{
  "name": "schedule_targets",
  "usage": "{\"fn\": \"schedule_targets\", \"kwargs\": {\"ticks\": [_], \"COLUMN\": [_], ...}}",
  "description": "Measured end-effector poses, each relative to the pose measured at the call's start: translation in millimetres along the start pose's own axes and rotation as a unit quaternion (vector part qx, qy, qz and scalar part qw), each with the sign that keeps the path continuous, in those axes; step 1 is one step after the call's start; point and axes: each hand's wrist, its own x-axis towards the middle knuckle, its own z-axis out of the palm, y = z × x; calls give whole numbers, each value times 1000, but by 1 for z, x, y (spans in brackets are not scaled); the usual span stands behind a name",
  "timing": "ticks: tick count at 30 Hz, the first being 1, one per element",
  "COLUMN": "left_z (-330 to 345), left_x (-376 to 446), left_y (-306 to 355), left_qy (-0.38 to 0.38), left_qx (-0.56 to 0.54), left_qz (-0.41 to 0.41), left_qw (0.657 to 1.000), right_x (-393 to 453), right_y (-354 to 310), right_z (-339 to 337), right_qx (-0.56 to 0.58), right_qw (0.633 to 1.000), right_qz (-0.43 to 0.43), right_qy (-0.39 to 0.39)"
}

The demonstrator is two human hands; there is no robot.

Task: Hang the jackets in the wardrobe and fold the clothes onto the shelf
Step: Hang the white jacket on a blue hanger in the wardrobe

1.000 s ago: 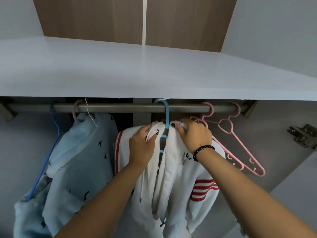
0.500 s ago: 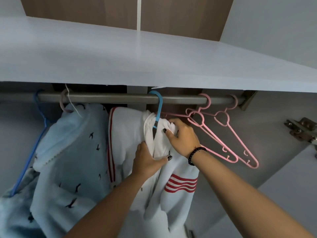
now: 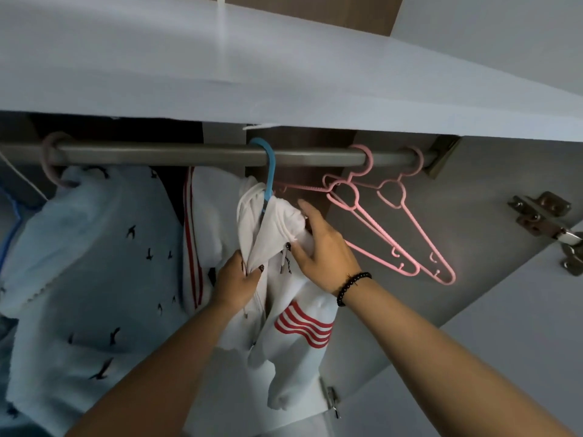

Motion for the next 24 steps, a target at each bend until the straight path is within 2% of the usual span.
{"fn": "schedule_targets", "kwargs": {"ticks": [3, 5, 7, 10, 12, 14, 16, 18, 21, 24], "left_z": [-9, -15, -21, -27, -30, -31, -31, -32, -34, -38], "left_x": [-4, -13, -25, -44, -57, -71, -83, -94, -105, -113], "left_y": [-4, -8, -11, -10, -4, 8, 22, 35, 53, 69], "left_qy": [-38, -48, -41, -34, -27, -18, -4, 12, 36, 43], "left_qx": [-5, -8, -29, -68, -75, -75, -74, -87, -121, -138], "left_qz": [18, 14, -1, -8, -4, -2, -3, -11, -43, -57], "left_qw": [999, 999, 999, 997, 997, 997, 997, 996, 991, 988], "right_x": [-21, -45, -75, -115, -133, -143, -151, -158, -176, -207], "right_y": [1, 7, 14, 18, 17, 12, 12, 14, 15, 14], "right_z": [9, 21, 35, 56, 70, 81, 96, 112, 132, 144], "right_qx": [-115, -112, -97, -81, -51, 5, 96, 199, 263, 235], "right_qw": [982, 962, 951, 959, 980, 991, 964, 925, 883, 876], "right_qz": [-90, -172, -231, -247, -193, -50, 99, 185, 205, 203], "right_qy": [122, 179, 179, 116, 23, -122, -226, -264, -329, -369]}}
